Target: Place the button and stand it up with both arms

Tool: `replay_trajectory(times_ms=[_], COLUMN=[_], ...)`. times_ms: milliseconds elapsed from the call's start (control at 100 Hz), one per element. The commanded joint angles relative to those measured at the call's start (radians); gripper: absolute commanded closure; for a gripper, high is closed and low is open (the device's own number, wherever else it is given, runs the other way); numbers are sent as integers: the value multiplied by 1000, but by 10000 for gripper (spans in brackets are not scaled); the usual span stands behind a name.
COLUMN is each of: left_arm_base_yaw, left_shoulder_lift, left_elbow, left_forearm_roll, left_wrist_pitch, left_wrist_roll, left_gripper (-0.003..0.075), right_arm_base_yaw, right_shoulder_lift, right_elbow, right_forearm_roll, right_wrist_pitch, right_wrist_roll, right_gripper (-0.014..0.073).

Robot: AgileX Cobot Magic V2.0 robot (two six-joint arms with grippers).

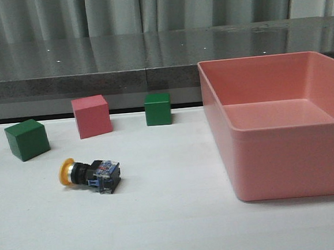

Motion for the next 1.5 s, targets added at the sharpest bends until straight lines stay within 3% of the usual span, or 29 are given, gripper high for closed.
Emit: replay_trajectory(times_ms=[0,130,220,270,360,420,480,560,680,890,990,1110,1250,1370,1490], left_arm_base_yaw=[-2,-2,-2,-2,-2,-2,-2,-2,-5,-44,-42,-30,-30,-30,-30], left_shoulder_lift=[131,320,420,475,545,587,625,669,719,849,936,1066,1196,1286,1358], left_elbow=[-109,-218,-269,-297,-329,-337,-337,-337,-337,-356,-393,-466,-563,-645,-708], left_forearm_roll=[-22,-65,-151,-194,-261,-317,-395,-485,-526,-574,-704,-868,-887,-885,-877], left_wrist_pitch=[-14,20,20,24,31,10,-45,-85,-40,-25,99,349,581,685,696], left_wrist_roll=[8,170,291,357,471,481,481,481,503,870,1114,1363,1634,1728,1729], left_gripper=[739,734,653,559,299,109,1,33,85,133,133,133,133,133,133], right_arm_base_yaw=[-8,-8,-8,-8,-8,-8,-8,-8,-8,-8,-8,-8,-8,-8,-8], right_shoulder_lift=[7,7,7,7,7,7,7,7,7,7,7,7,7,7,7], right_elbow=[-27,-27,-27,-27,-27,-27,-27,-27,-27,-27,-27,-27,-27,-27,-27], right_forearm_roll=[13,13,13,13,13,13,13,13,13,14,14,14,13,13,13], right_wrist_pitch=[-82,-82,-82,-82,-82,-82,-82,-82,-82,-82,-82,-82,-81,-80,-80], right_wrist_roll=[2,2,2,2,2,2,2,2,2,2,2,2,2,2,2], right_gripper=[708,708,708,708,708,708,708,708,708,708,708,708,708,708,708])
